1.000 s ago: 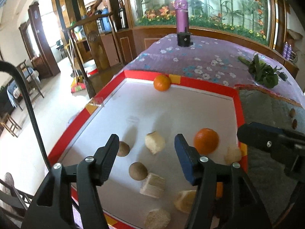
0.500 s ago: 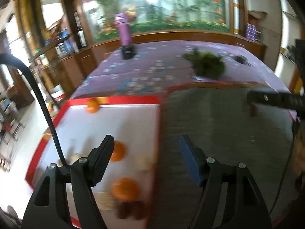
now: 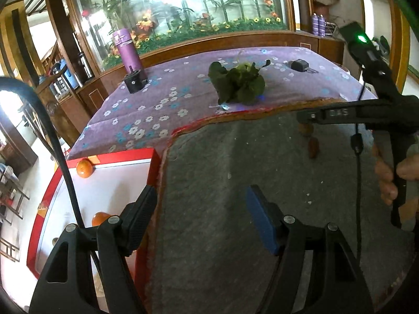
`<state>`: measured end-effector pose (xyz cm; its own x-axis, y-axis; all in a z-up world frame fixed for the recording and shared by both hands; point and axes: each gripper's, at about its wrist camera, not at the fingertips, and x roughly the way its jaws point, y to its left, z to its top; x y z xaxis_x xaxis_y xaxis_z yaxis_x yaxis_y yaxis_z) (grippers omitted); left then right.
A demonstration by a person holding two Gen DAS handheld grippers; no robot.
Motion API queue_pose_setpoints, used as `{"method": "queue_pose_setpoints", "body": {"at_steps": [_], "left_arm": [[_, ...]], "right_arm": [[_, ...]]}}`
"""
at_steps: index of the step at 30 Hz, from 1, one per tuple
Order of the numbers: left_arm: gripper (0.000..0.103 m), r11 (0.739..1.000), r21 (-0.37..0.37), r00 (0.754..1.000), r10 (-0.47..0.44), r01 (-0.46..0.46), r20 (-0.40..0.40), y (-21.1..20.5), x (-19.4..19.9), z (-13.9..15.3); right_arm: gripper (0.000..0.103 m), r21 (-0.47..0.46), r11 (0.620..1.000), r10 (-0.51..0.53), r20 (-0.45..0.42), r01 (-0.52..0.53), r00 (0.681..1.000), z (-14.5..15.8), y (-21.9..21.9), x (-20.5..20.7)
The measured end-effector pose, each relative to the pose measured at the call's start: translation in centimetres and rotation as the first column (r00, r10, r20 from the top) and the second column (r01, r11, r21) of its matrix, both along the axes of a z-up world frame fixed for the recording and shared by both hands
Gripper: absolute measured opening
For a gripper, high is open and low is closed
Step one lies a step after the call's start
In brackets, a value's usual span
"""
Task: Organize fruits
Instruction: 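Move both open tools back over the remaining nut and date on the felt mat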
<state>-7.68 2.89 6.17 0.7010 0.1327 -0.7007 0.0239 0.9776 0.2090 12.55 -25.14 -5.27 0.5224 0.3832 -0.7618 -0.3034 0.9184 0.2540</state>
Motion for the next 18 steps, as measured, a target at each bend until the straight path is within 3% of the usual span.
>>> {"method": "queue_pose_setpoints", "body": {"at_steps": [9, 18], "left_arm": [[0.070, 1.000, 0.029, 1.000, 0.002, -0.002, 0.003, -0.4, 0.6, -0.2], [0.070, 0.999, 0.037, 1.000, 0.005, -0.005, -0.002, -0.6, 1.3, -0.7]], "right_arm": [[0.039, -0.066, 0.998, 0.008, 0.009, -0.007, 1.000, -0.6, 1.4, 0.6], [0.039, -0.054, 0.999, 0.005, -0.003, -0.005, 1.000, -1.1, 1.2, 0.9]]}}
